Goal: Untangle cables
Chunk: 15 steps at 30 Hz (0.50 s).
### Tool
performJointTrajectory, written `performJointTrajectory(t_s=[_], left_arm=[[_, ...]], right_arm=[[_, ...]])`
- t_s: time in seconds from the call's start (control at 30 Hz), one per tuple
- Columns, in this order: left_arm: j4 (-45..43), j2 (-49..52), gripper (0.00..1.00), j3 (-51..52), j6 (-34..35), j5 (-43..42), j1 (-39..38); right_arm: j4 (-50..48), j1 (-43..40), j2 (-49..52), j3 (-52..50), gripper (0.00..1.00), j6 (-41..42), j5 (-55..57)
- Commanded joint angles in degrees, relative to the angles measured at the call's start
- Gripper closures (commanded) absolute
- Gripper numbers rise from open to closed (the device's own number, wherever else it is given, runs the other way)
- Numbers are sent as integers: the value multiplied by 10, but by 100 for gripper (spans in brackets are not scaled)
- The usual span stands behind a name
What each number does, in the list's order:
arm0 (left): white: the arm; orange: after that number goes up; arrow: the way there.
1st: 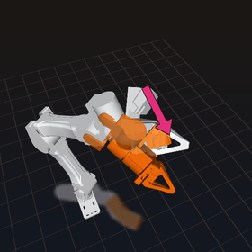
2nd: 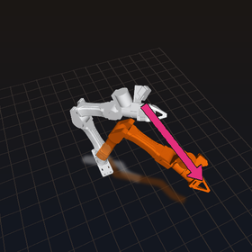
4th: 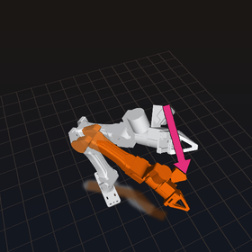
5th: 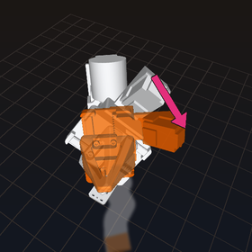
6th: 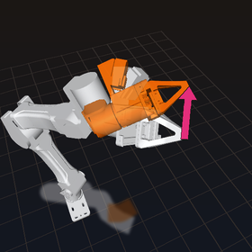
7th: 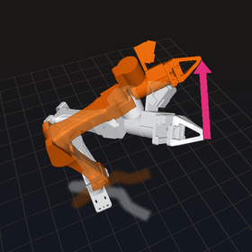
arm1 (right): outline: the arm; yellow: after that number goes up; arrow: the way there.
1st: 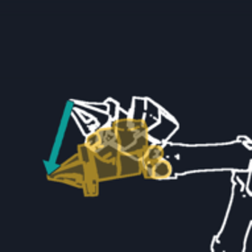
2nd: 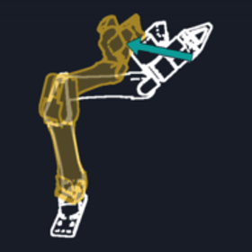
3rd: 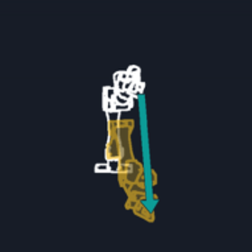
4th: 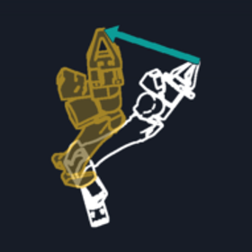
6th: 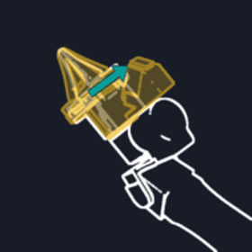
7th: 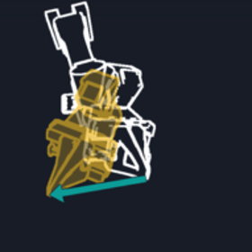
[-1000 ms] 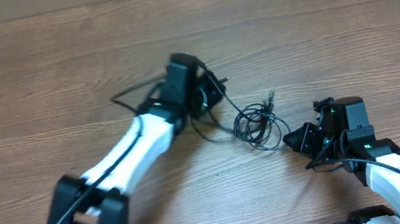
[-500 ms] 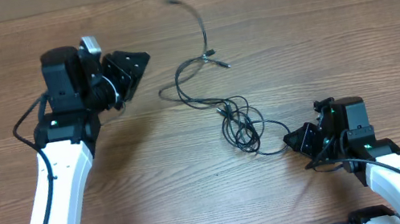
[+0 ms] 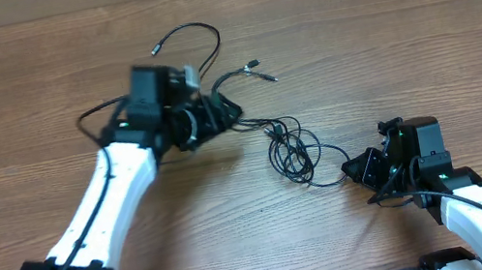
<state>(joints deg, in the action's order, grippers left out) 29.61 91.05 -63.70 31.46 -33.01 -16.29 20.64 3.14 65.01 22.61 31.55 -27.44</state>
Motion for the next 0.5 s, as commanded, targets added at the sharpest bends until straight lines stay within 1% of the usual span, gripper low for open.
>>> performJointTrajectory(t_s=[0.0, 0.1, 0.2, 0.27, 0.33, 0.47], left_arm=[[1, 33, 28, -5, -95, -8, -54], [-7, 59, 28, -5, -101, 19, -84], [-35, 86, 28, -5, -99, 21, -106], [-80, 112, 29, -5, -87, 21, -123], [-119, 129, 32, -5, -87, 21, -134], [-180, 162, 34, -5, -87, 21, -154]], right_arm=[[-3, 1, 0, 14, 96, 2, 5], [-4, 1, 0, 14, 96, 2, 5], [-4, 1, 0, 14, 96, 2, 5], [-4, 1, 0, 14, 96, 2, 4], [-4, 1, 0, 14, 96, 2, 4], [-4, 1, 0, 14, 96, 2, 4]])
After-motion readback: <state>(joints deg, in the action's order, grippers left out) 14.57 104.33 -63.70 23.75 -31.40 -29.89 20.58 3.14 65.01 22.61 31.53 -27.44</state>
